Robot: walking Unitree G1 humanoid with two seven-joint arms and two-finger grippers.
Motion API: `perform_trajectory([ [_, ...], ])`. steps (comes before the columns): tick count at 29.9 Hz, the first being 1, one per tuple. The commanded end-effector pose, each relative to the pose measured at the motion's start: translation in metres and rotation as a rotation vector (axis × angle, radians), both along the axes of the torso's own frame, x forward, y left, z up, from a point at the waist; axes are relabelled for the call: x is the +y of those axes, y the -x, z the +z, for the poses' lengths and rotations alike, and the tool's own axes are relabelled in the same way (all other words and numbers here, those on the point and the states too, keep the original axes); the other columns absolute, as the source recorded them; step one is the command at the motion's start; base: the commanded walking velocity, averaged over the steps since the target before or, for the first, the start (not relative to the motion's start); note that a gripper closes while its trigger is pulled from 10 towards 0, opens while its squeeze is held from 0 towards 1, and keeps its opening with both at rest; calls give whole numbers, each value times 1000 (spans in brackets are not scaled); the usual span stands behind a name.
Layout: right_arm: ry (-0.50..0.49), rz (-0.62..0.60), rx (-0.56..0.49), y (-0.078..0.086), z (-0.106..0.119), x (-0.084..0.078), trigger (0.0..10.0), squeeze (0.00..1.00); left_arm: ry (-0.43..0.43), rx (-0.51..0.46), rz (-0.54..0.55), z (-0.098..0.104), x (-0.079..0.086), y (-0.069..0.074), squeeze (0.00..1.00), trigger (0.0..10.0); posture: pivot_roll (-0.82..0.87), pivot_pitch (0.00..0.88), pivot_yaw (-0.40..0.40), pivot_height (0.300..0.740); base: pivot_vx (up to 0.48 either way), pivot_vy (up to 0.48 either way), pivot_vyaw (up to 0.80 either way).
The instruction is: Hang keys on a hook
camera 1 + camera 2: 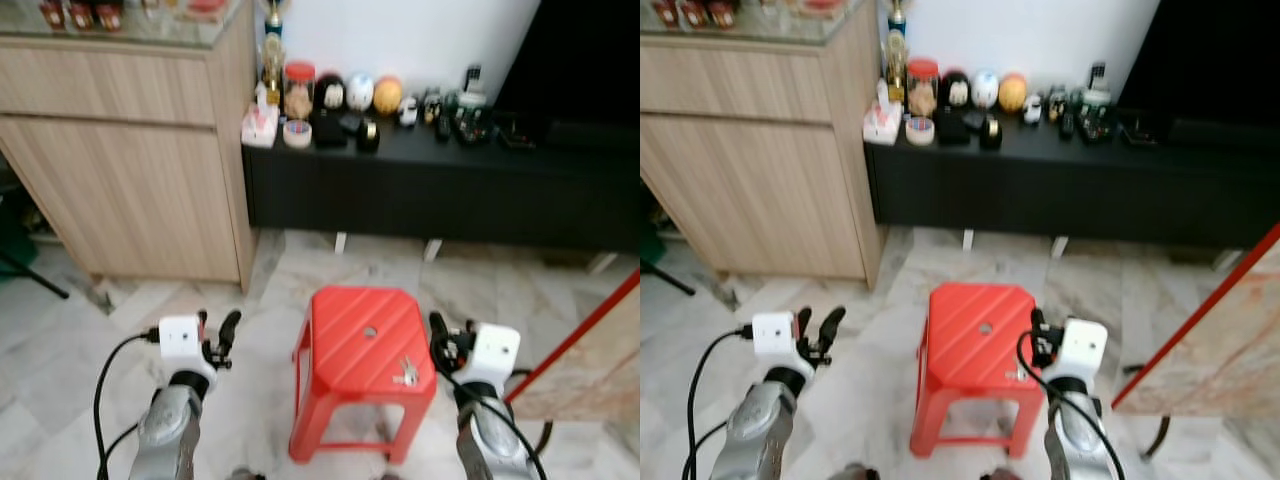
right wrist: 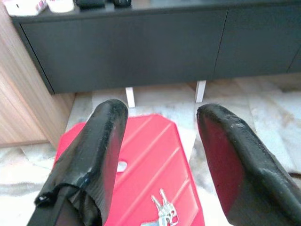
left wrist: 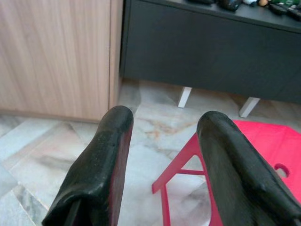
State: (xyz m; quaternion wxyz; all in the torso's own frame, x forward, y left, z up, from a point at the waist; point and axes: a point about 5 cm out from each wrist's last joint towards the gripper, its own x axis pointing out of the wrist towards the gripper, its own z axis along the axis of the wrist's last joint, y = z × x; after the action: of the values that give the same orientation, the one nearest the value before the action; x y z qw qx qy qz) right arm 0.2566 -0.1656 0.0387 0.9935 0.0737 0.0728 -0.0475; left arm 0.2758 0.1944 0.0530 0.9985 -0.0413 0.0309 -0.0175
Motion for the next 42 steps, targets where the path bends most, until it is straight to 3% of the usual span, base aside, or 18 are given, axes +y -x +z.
perform_trajectory([
  [1,-7,-12,8,2,-3,-2,10000,0,2,11,-4,-1,-1,1,0,10000,-8,46,-68,626,0,0,0],
  [27,2,-4,31,3,-10,2,10000,0,-2,34,-66,-1,-11,-2,0,10000,1,50,-51,626,0,0,0],
  [31,5,-3,33,3,-10,2,10000,0,0,38,-65,-1,-11,-3,0,10000,1,50,-50,626,0,0,773],
  [42,-17,-11,35,1,-12,1,10000,0,5,42,-82,0,-14,-5,0,10000,1,43,-50,626,248,0,0],
])
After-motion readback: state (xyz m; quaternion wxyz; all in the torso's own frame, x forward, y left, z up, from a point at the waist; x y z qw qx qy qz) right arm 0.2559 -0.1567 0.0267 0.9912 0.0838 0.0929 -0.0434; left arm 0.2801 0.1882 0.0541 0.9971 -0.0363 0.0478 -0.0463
